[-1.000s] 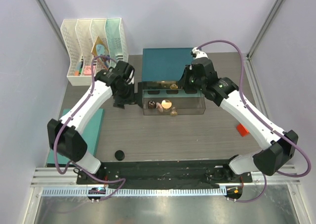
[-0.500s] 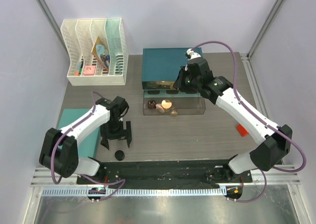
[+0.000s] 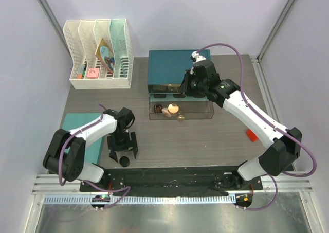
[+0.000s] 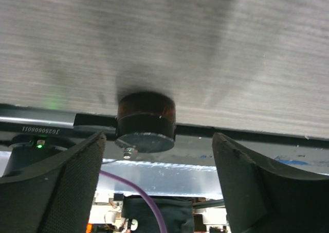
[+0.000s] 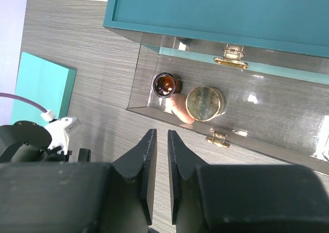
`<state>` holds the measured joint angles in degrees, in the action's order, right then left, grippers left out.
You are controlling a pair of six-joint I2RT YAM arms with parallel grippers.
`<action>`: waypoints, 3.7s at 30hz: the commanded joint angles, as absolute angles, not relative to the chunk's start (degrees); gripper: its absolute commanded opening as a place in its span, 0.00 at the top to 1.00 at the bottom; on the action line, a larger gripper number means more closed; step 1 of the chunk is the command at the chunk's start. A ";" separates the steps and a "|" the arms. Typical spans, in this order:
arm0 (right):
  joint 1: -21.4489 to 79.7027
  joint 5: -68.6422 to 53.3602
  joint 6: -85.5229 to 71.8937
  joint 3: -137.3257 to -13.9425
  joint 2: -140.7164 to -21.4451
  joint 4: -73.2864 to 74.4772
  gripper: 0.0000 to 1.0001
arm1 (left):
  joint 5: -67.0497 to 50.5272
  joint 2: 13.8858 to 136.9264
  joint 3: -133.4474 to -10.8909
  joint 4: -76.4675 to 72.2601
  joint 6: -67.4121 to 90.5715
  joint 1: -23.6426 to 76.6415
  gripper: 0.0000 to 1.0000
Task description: Organize the makeup
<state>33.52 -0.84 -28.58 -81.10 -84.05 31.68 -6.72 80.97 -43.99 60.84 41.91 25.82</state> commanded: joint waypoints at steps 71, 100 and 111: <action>47.44 2.17 -22.50 -63.90 -80.68 32.26 0.99 | -8.00 112.67 -125.67 54.05 35.51 28.04 1.00; 53.35 37.52 -22.24 -69.69 -105.10 18.64 0.99 | -4.48 131.57 -134.22 62.84 34.19 23.38 1.00; 53.00 52.36 -11.96 -78.48 -113.19 6.78 0.99 | -5.97 131.75 -129.99 62.93 33.49 23.29 1.00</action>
<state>53.69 40.86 -17.06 -73.65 -111.09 17.54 -5.82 128.95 -133.34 55.99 35.46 23.16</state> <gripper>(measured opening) 0.017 0.002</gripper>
